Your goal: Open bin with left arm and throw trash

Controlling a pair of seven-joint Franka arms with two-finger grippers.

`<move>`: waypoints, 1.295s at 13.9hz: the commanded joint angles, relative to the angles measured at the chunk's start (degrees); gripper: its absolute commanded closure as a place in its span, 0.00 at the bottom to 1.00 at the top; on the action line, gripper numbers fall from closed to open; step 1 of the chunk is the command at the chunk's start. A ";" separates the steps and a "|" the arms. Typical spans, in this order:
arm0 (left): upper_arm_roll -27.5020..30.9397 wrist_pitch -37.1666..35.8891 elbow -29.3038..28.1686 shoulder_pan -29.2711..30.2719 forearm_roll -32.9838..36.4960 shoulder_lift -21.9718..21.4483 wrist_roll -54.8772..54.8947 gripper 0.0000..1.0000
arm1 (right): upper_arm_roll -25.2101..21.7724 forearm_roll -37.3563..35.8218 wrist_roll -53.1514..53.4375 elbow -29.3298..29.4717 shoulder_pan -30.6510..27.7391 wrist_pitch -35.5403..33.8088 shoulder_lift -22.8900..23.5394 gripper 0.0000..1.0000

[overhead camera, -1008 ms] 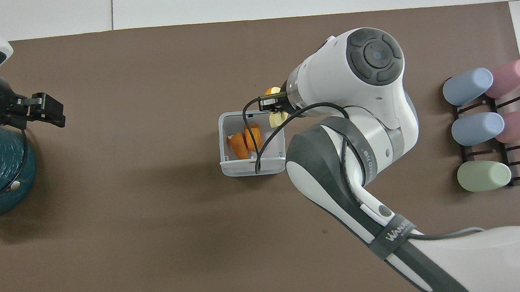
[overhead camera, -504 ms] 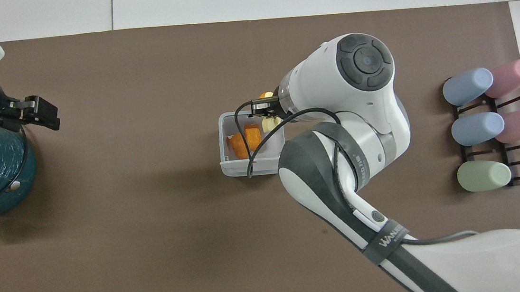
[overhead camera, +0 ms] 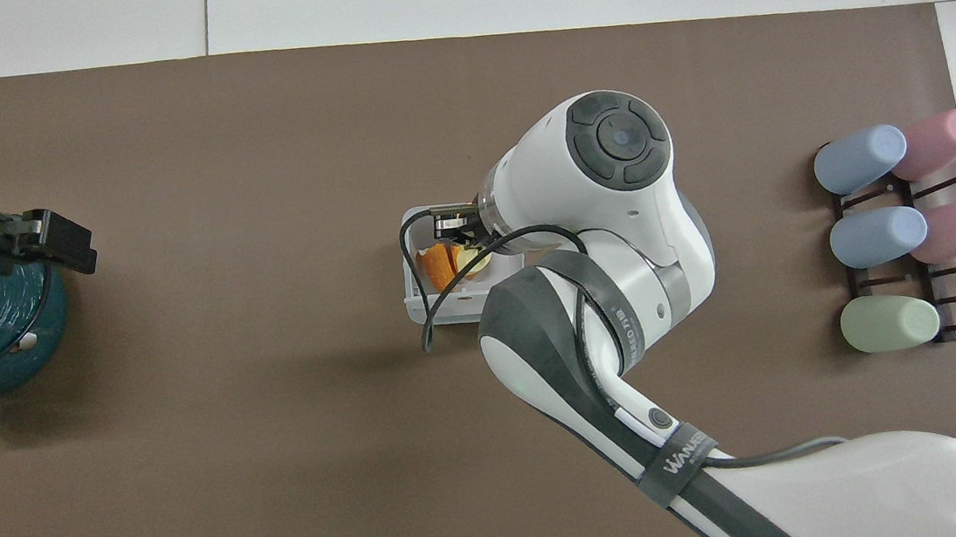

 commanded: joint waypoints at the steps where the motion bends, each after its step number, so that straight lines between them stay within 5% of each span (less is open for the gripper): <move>1: 0.08 1.79 -2.55 -0.08 1.07 -2.10 0.75 0.06 | 0.51 0.91 1.08 -0.54 -0.35 0.58 -0.37 0.00; 11: 0.17 3.28 -2.46 0.00 1.07 -2.01 0.84 0.00 | -0.28 -0.32 0.56 0.25 -1.76 -0.04 -3.17 0.00; 18: 0.26 7.06 -2.55 0.00 1.60 -1.84 1.10 0.00 | -0.81 -10.26 -7.43 0.51 -13.87 -1.08 -7.74 0.00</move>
